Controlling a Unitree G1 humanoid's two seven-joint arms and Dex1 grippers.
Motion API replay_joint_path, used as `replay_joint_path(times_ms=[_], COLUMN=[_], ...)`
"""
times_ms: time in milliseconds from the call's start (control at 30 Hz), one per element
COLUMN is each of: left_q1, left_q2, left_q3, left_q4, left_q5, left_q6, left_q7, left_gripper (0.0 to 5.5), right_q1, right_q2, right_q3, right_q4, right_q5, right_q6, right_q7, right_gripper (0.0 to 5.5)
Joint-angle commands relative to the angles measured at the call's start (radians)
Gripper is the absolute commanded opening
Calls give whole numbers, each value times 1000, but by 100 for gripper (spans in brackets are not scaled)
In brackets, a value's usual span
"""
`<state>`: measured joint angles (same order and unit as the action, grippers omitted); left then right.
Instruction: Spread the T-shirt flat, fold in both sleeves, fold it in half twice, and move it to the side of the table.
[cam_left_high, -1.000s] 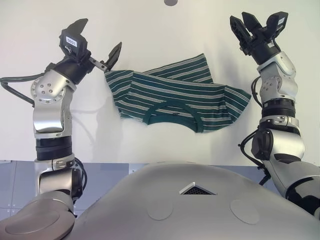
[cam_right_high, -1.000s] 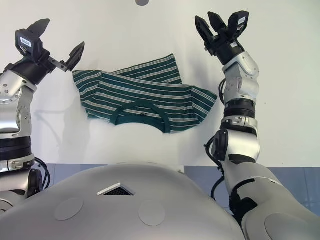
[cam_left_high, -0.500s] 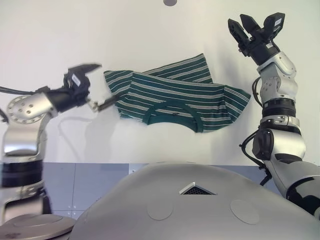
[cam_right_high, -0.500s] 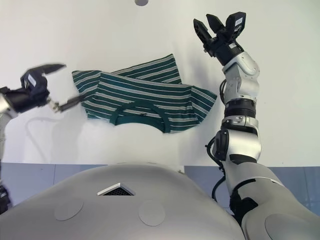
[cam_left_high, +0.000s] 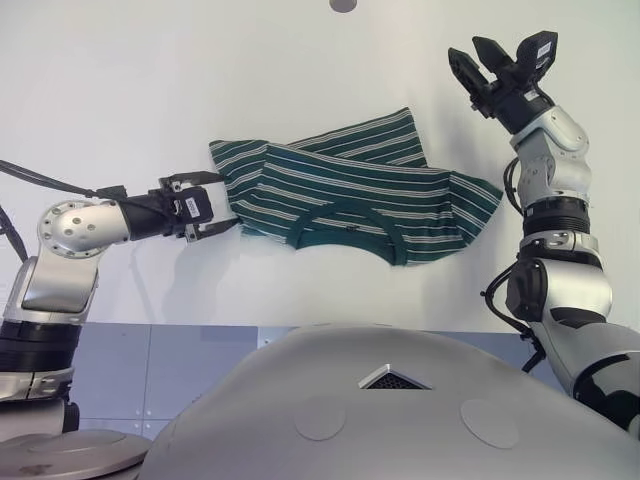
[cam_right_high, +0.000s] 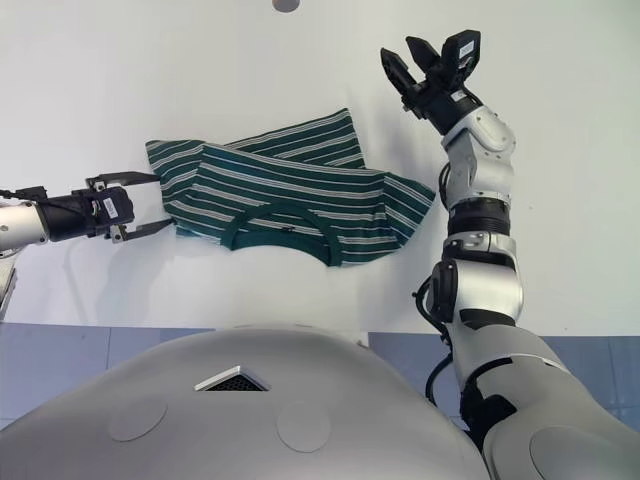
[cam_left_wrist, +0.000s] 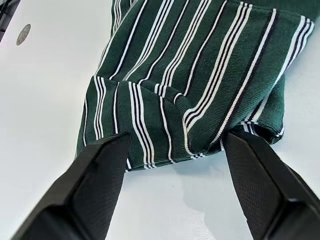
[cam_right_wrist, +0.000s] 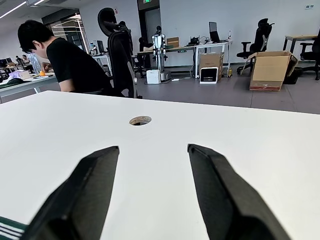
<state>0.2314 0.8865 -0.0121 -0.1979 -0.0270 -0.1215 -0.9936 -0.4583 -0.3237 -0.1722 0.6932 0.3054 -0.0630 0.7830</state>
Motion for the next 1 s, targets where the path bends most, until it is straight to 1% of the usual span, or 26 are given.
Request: replay_joint_path(times_ms=[33,100,133,200,367,433,467,500,567,633,667,700,767,833,933,1000], left_q1=[-17,-19,-19,-16,-10,-11,-8,-5,3,40,59,73,74,73,70,67], left_q2=[8,4,2,6,14,13,16,18,23,30,35,37,37,32,25,24], left_q3=[-11,-17,-18,-22,-34,-26,-16,-5,20,56,70,81,81,78,67,61], left_q4=[16,15,7,-9,-8,-19,-29,-40,-73,-105,-112,-114,-114,-121,-123,-116], left_q5=[14,12,4,-14,-10,-29,-46,-67,-124,-163,-172,-174,-172,-174,-168,-159], left_q6=[-20,-24,-17,0,20,35,50,65,110,143,149,152,161,172,178,176], left_q7=[2,2,0,-12,-25,-31,-37,-43,-57,-64,-66,-67,-67,-64,-62,-59], left_gripper=[253,219,186,157,53,25,8,4,4,4,4,4,4,4,4,4], right_q1=[-14,-11,-12,-14,-13,6,39,69,151,288,343,379,434,464,449,431], right_q2=[0,3,3,2,-3,-15,-47,-83,-216,-466,-571,-642,-758,-818,-769,-731], right_q3=[10,13,15,19,20,38,77,114,182,222,227,229,257,308,368,410], right_q4=[11,8,10,14,13,-20,-99,-178,-418,-682,-756,-805,-861,-873,-829,-817], right_q5=[-15,-14,-14,-13,-10,-10,-12,-18,7,40,42,43,43,10,-123,-197], right_q6=[-13,-15,-16,-18,-21,0,40,76,176,241,243,253,223,141,-23,-89], right_q7=[1,0,0,-1,-3,35,102,160,324,579,681,749,817,831,797,753], right_gripper=[257,257,257,257,257,257,257,257,257,257,257,257,257,257,257,257])
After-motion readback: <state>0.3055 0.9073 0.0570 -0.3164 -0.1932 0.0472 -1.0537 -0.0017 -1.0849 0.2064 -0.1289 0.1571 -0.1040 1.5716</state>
